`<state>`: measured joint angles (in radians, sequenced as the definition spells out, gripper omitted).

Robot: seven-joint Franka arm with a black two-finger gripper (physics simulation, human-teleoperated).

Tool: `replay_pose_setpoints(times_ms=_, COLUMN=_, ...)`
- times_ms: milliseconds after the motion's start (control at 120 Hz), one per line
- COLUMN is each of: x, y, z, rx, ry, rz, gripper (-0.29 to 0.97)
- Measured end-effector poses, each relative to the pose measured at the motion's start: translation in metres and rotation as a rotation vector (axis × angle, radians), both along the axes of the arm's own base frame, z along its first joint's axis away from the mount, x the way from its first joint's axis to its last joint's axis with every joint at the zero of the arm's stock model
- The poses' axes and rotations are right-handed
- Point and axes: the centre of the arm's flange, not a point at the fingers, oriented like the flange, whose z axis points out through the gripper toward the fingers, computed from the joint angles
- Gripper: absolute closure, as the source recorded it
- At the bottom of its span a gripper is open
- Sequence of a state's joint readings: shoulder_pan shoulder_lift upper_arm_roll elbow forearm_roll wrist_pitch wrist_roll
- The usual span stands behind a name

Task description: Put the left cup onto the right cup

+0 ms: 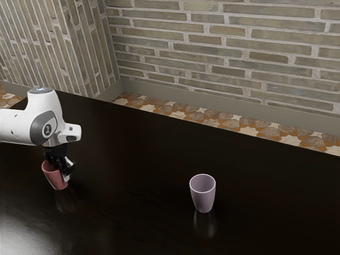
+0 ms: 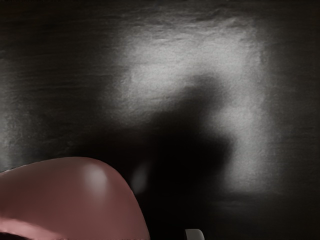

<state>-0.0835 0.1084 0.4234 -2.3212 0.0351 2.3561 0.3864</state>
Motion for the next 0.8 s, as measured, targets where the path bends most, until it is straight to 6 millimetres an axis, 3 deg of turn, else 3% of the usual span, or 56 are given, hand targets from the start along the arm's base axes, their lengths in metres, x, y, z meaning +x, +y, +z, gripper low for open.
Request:
replay_pose_setpoints(times_ms=342, x=0.001, y=0.001, z=0.009, rx=0.006, ry=-0.025, rz=0.001, gripper=0.77)
replay_pose_setpoints(times_ms=800, x=-0.009, y=-0.007, z=0.064, rx=-0.023, ry=-0.103, rz=0.000, gripper=0.78)
